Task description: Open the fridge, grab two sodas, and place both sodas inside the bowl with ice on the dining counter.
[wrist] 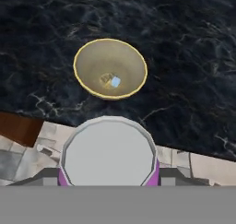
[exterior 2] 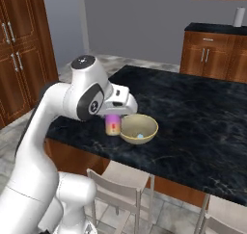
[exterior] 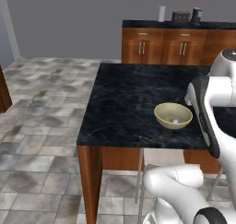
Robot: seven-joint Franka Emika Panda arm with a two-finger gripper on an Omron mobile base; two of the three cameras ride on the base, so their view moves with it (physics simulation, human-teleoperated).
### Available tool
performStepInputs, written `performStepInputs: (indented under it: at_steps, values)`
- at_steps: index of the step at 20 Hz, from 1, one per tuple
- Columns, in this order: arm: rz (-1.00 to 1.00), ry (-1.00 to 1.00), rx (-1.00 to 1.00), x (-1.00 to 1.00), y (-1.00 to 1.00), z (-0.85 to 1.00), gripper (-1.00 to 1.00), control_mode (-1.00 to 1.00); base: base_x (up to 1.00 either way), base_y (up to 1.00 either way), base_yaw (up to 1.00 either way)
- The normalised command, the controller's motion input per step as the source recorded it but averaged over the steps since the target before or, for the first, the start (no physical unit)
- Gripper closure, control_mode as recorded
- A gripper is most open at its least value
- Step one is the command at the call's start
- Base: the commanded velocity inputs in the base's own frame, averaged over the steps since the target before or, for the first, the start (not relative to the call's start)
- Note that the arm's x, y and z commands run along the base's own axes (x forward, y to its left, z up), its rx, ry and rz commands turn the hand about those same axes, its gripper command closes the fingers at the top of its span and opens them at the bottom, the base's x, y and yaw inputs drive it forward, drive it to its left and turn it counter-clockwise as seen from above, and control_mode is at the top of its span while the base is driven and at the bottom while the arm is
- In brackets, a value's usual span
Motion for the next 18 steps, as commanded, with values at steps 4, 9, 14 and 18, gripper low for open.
performStepInputs:
  at_steps: [4, 9, 14, 18]
  values:
    - [0.03, 0.09, 0.0, 0.8, -0.09, -0.22, 1.0, -1.0, 0.0, 0.0, 0.0]
    - [0.04, 0.05, 0.0, 0.65, 0.0, -0.33, 1.0, -1.0, 0.0, 0.0, 0.0]
    - [0.07, 0.01, 0.0, 0.49, -0.05, -0.45, 1.0, -1.0, 0.0, 0.0, 0.0]
    - [0.07, 0.01, 0.0, 0.52, -0.17, -0.48, 1.0, -1.0, 0.0, 0.0, 0.0]
